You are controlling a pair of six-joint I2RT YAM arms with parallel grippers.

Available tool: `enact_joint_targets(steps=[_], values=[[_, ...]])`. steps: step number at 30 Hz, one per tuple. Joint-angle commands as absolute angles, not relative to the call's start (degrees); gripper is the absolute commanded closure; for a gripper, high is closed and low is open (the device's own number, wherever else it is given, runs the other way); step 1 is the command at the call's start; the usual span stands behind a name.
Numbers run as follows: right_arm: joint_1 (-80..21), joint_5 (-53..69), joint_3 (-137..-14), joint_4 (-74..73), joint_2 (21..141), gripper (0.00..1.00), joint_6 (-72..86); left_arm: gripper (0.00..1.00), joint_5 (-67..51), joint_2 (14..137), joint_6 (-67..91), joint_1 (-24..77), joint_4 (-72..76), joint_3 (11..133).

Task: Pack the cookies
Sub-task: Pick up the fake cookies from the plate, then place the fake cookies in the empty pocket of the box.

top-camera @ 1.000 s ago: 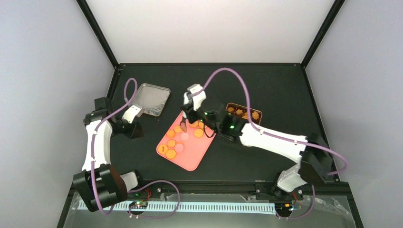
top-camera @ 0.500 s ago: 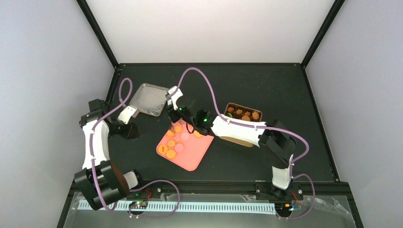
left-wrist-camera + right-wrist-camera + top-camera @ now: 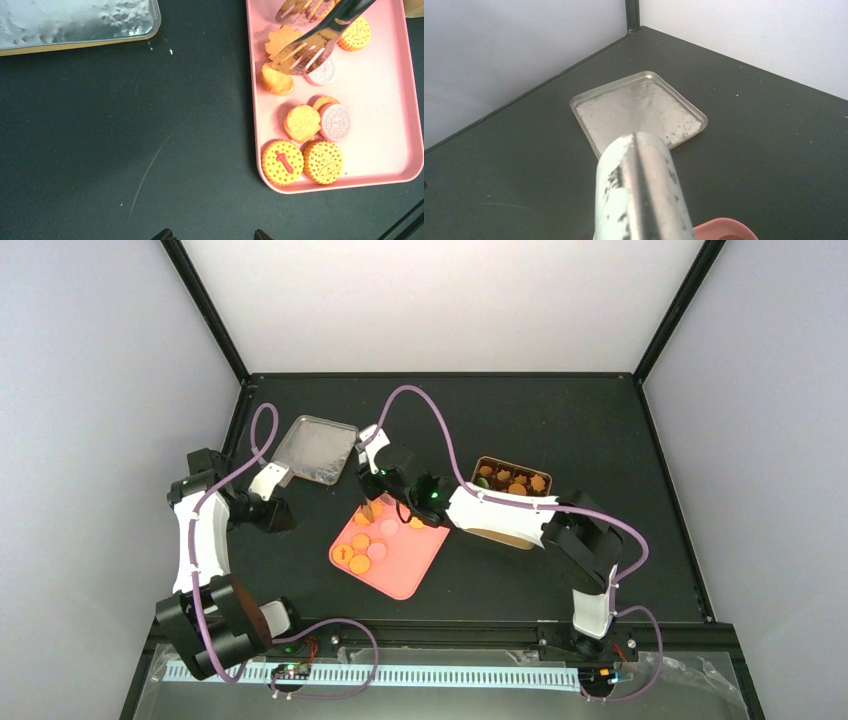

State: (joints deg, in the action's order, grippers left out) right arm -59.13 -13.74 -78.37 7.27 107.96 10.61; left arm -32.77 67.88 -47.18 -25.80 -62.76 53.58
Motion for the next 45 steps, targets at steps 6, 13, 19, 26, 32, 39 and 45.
enact_joint_targets(steps=[6, 13, 19, 26, 32, 39, 45], values=[[-58.36, -13.81, -75.57, 8.51, 107.55, 0.65, 11.25, 0.57, -34.47, 67.73, -48.69, -26.20, -63.98, 55.28], [-57.72, -14.48, -74.09, 9.50, 104.45, 0.84, 11.25, 0.57, -34.60, 67.96, -48.61, -26.20, -63.73, 55.03], [-56.63, -14.72, -72.17, 9.68, 98.61, 0.87, 10.86, 0.57, -34.91, 68.10, -48.43, -26.19, -63.72, 55.11], [-53.22, -17.69, -64.12, 7.71, 85.50, 0.86, 12.03, 0.57, -35.88, 68.07, -48.51, -26.12, -63.90, 55.47], [-46.39, -22.83, -52.74, 0.47, 69.04, 0.86, 14.85, 0.57, -38.68, 68.18, -48.43, -26.14, -63.85, 55.63], [-39.90, -29.37, -43.66, -10.06, 52.03, 0.84, 16.26, 0.57, -40.28, 68.71, -48.30, -26.03, -63.72, 56.14], [-38.38, -34.62, -40.17, -13.69, 46.89, 0.83, 17.89, 0.57, -41.04, 69.67, -48.07, -25.94, -63.63, 56.10]])
